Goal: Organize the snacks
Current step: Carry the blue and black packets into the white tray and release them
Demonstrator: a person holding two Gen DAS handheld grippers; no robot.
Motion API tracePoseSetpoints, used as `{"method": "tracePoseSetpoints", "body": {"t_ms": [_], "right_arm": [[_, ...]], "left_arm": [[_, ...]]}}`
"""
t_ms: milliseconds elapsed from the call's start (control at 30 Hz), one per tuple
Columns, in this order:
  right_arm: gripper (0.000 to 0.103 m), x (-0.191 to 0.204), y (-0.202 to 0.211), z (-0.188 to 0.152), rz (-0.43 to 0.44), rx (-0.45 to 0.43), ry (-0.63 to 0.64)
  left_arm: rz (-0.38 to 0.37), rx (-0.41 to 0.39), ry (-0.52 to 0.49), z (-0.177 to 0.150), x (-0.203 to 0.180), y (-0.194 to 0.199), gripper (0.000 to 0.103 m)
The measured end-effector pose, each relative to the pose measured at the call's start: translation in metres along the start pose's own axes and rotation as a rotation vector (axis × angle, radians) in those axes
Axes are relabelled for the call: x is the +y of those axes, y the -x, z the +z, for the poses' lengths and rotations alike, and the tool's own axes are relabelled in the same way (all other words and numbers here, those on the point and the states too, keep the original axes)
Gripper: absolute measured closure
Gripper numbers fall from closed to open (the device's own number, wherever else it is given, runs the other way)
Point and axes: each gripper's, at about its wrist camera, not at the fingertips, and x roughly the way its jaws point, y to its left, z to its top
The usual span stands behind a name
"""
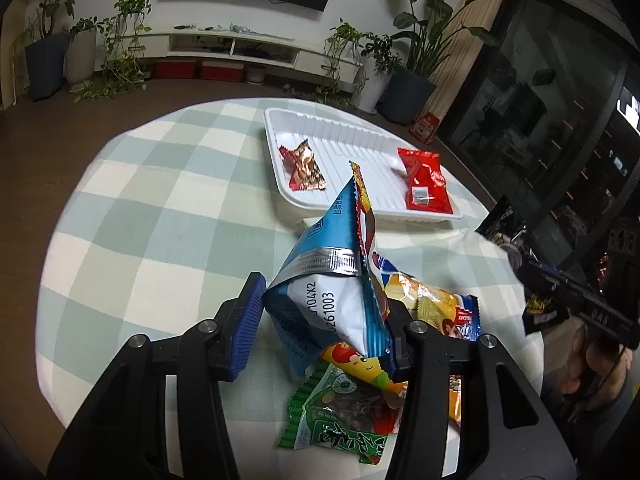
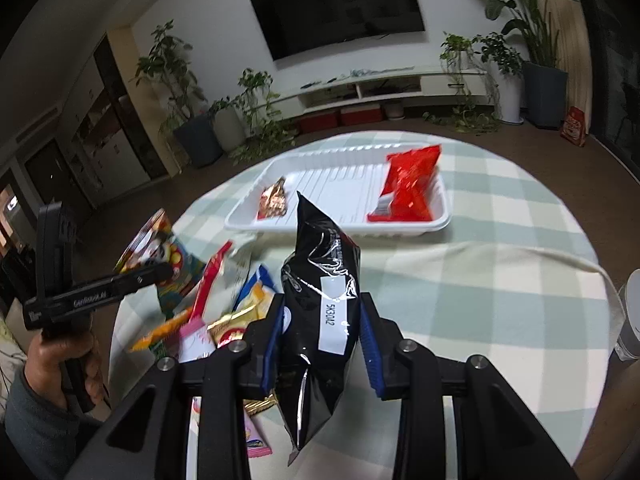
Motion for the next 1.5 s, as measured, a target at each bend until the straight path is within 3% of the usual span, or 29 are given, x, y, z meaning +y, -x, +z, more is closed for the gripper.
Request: {"method": "tracePoseSetpoints", "body": {"t_ms": [200,367,500,633,800,1000,1500], "right_arm": [[0.066,-0.034,0.027,0.048,-0.039,-0.096,-0.025],[0.066,-0.038,0.038,0.105,-0.062,-0.188,0.017],[0.066,-0.031,0.019,0.143,-0.033,-0.204,0.016],[0.066,-0.015,-0.027,0.168,-0.009,-0.165,0.023],[0.066,0.000,-0.093,0.166,-0.020,-0.059,0.050],[0.066,0.000,-0.155,0.152,-0.048,0.050,0.046],[0.066,-0.008,-0.201,0.115,-0.116,0.171,0.079]], "left_arm": [[-0.025,-0.055,0.010,0.025,-0.003,0.028,0.056],[-0.028,-0.044,-0.063,0.077,-0.020,0.025,0.056],[-0.023,0.009,-0.137,0.126,-0.042,-0.002,0.056],[-0.037,0.106,-0.137,0.168,-0.050,-0.049,0.056],[-0.045,0.216,-0.086,0.176,-0.044,-0.108,0.056],[-0.022,0.297,-0.076,0.155,-0.036,-0.155,0.056],[0.002,0.289,-0.075,0.142,-0.029,-0.163,0.056]]}}
